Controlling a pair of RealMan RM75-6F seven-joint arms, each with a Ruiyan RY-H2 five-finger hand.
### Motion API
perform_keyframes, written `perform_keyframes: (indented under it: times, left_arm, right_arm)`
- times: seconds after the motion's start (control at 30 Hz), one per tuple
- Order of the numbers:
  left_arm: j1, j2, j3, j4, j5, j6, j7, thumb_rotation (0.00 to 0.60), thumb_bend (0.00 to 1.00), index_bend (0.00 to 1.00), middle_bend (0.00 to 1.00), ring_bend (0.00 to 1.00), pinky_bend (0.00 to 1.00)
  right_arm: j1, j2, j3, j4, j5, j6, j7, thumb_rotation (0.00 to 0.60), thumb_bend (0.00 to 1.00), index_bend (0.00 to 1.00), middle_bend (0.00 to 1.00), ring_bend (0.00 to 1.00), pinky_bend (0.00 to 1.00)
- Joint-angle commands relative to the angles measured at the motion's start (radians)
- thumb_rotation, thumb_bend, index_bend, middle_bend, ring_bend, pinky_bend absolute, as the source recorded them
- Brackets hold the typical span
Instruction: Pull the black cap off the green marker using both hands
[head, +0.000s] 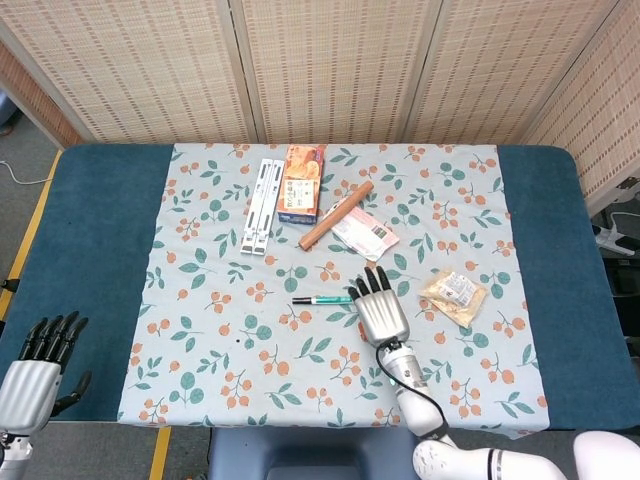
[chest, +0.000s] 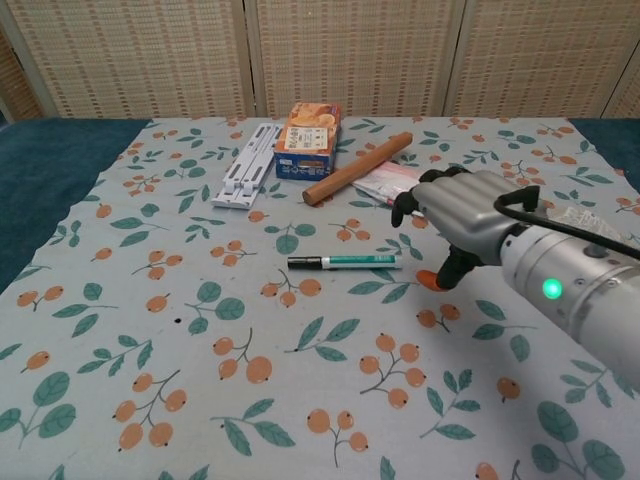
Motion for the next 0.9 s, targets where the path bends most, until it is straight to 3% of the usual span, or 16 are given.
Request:
perform_keyframes:
  times: [0.03, 0.33, 0.9]
  left_arm:
    - [-0.001, -0.002, -0.004, 0.002, -0.012, -0.007, 0.003, 0.600, 0.37, 0.00, 0.00, 0.00, 0.03]
    - [-0.007, 0.004, -0.018, 0.012, -0.047, -0.021, -0.022, 0.600, 0.38, 0.00, 0.00, 0.00, 0.03]
    - [-0.007, 0.014, -0.019, 0.007, -0.062, -0.024, -0.031, 0.600, 0.38, 0.00, 0.00, 0.00, 0.03]
  right_arm:
    - [0.090, -0.104, 0.030, 0.135, 0.056, -0.008, -0.043, 0.600, 0.23, 0.33, 0.20, 0.00, 0.00]
    - [0.187, -0.213, 0.034, 0.336, 0.096, 0.002, -0.002, 0.600, 0.24, 0.37, 0.22, 0.00, 0.00]
    - [0.256, -0.260, 0.021, 0.421, 0.132, 0.037, 0.021, 0.600, 0.25, 0.44, 0.25, 0.00, 0.00]
